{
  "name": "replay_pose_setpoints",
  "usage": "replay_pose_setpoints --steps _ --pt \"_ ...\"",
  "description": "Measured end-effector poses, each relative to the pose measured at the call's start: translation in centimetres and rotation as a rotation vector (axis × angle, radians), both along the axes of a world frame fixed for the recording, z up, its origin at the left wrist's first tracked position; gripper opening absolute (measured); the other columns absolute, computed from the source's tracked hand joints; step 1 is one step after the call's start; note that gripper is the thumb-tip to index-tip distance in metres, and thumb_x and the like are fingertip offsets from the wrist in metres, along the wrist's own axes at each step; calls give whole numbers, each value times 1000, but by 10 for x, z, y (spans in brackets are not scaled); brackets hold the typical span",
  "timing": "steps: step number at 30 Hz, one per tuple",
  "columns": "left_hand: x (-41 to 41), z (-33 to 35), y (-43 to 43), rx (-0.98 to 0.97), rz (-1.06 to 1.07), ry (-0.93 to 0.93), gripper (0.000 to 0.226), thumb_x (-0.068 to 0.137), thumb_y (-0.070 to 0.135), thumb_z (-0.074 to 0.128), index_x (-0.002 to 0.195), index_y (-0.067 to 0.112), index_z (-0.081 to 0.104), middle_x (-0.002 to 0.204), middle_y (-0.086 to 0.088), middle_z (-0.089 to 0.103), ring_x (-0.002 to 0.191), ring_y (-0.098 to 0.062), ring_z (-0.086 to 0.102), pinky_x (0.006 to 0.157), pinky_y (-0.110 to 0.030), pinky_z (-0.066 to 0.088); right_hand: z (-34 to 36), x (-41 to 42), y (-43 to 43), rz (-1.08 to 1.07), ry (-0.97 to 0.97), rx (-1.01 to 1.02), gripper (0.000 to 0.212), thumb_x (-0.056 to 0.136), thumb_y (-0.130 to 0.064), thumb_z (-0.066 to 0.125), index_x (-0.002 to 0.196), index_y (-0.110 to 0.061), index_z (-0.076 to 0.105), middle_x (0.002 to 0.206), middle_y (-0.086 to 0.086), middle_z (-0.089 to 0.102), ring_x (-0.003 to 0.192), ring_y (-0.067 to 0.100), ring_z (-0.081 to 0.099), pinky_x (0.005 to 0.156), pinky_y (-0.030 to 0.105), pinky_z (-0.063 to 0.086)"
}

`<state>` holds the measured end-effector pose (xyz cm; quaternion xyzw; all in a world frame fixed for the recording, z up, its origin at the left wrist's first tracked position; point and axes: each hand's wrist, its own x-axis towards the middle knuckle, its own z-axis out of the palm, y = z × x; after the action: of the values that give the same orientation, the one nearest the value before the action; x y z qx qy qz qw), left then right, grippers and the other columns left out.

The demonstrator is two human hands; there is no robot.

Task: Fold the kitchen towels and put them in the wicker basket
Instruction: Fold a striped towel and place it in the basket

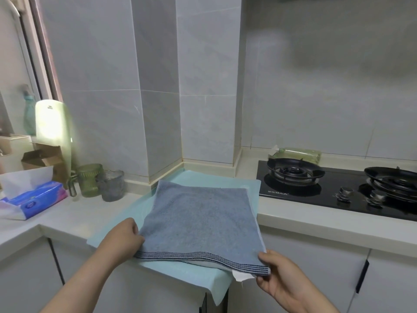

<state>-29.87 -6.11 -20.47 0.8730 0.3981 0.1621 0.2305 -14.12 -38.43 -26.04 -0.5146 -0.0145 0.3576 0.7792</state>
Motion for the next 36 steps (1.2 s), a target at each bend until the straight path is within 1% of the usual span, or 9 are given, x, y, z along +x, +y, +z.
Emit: replay_pose_setpoints --steps 5,8,11,15,17,25,29,33,36 --pt "-3 1 2 -232 -52 -200 10 83 11 65 77 9 57 71 -9 58 61 -20 46 55 -28 33 0 0 1 -50 -50 -68 8 94 -8 56 99 -1 58 71 15 60 53 19 53 39 22 46" --pt "-8 4 8 -457 -95 -216 21 87 21 69 72 13 56 65 -7 51 60 -19 42 57 -27 31 2 -2 1 -74 -56 -72 10 93 -10 61 93 0 60 69 14 60 50 17 51 38 20 44" --pt "-18 8 12 -548 -154 -170 28 85 34 73 70 16 56 62 -5 49 59 -18 44 58 -26 35 2 -4 0 -110 -57 -94 12 92 -12 63 86 -2 61 61 10 58 44 13 47 37 18 40" --pt "-29 -3 6 -494 -157 -191 33 87 23 71 65 14 48 54 -5 43 48 -17 37 47 -23 33 -3 -3 2 -150 -78 -138 17 91 -16 67 83 -3 57 58 11 52 38 13 38 36 16 32" --pt "-32 -12 0 -405 -83 -239 41 90 29 67 62 15 40 49 -5 38 42 -17 34 43 -21 28 -4 -5 3 -147 -88 -145 19 92 -18 66 84 -4 56 57 10 48 37 13 34 36 15 29" --pt "-39 -24 -15 -475 91 -407 47 90 35 66 60 11 39 54 -11 44 44 -23 48 50 -28 43 2 -8 7 -151 -129 -172 23 93 -24 64 80 -6 58 55 6 45 40 12 30 37 15 25" --pt "-47 -20 -23 -761 47 -578 36 92 34 64 69 11 47 65 -11 53 65 -22 53 63 -32 53 6 -9 6 -158 -126 -182 24 93 -27 65 81 -8 57 53 4 44 40 11 30 38 15 25" --pt "-55 -20 -28 -938 -60 -681 20 97 15 55 77 13 53 65 -6 58 64 -21 55 65 -32 48 9 -10 5 -151 -93 -150 23 94 -27 63 84 -6 61 55 5 51 39 9 33 35 15 29" --pt "-57 -22 -29 -968 -100 -632 11 95 9 52 93 9 63 74 -9 65 68 -23 58 64 -33 50 10 -10 4 -150 -76 -136 23 94 -28 63 88 -6 63 56 4 52 38 9 34 34 15 31"
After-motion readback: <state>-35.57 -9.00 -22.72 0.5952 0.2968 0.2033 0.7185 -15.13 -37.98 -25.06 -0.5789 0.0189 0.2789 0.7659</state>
